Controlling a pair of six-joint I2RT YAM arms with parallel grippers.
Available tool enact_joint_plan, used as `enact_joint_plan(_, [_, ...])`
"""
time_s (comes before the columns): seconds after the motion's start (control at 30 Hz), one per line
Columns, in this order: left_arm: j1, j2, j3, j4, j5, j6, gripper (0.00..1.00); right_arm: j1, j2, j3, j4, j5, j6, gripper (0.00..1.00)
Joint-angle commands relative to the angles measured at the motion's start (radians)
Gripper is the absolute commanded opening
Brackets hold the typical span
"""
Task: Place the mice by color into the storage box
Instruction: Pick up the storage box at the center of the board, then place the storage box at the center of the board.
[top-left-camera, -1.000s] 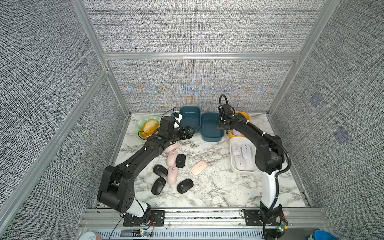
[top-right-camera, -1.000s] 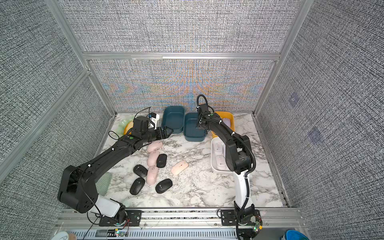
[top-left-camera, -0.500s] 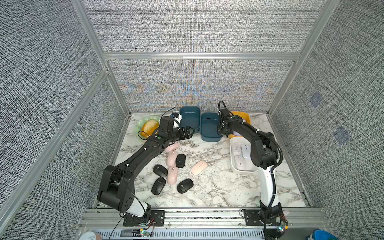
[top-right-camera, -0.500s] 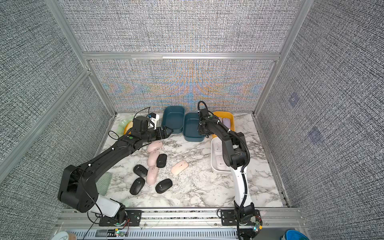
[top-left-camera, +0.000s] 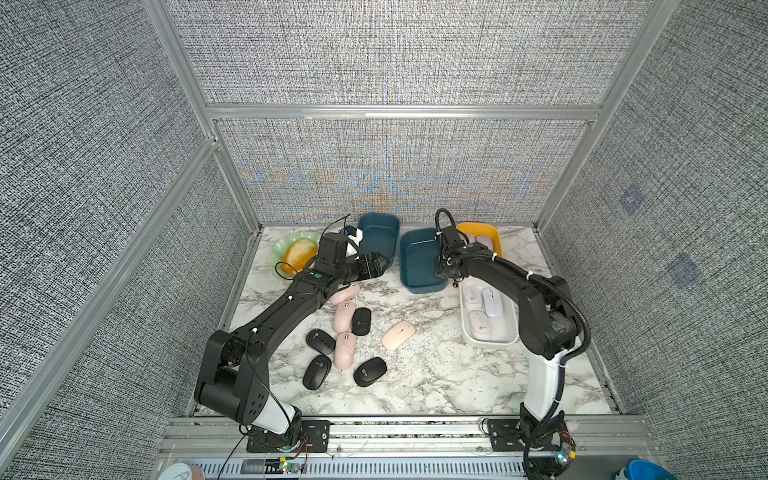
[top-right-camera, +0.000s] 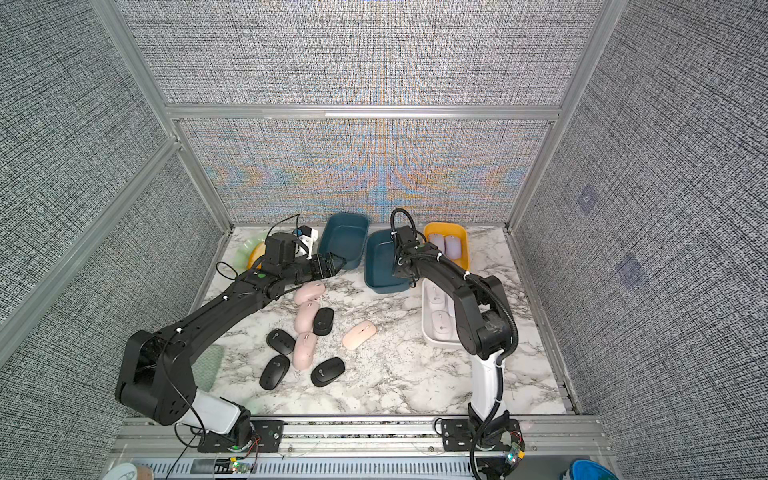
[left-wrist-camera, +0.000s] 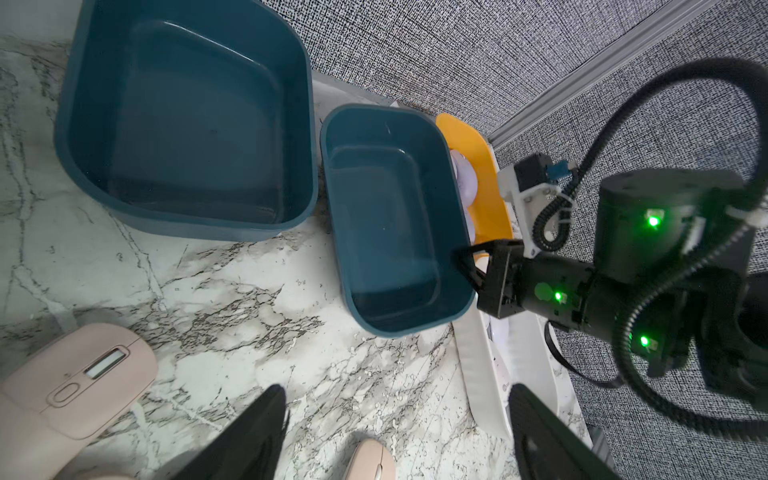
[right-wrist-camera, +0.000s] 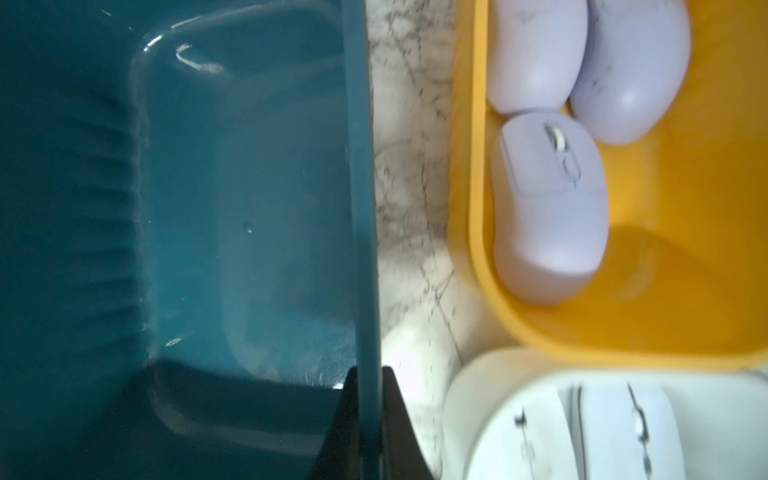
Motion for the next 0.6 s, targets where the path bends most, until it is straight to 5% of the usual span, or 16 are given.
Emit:
enact_joint_plan(0.0, [0.001, -0.006, -0.002, 0.013, 0.011, 0.004, 0.85, 0.021, -0.073, -0.102, 0.020, 0.008, 0.069, 0.01])
enact_joint_plan(0.37, [-0.001, -0.002, -0.016, 0.034, 0.035, -0.016, 0.85, 0.073, -0.163, -0.266, 0.033, 0.043, 0.057, 0.06])
enact_joint_plan(0.57, [-0.001, -0.001, -0.013, 0.031, 0.033, -0.010, 0.85, 0.084, -0.168, -0.196, -0.055, 0.093, 0.032, 0.33])
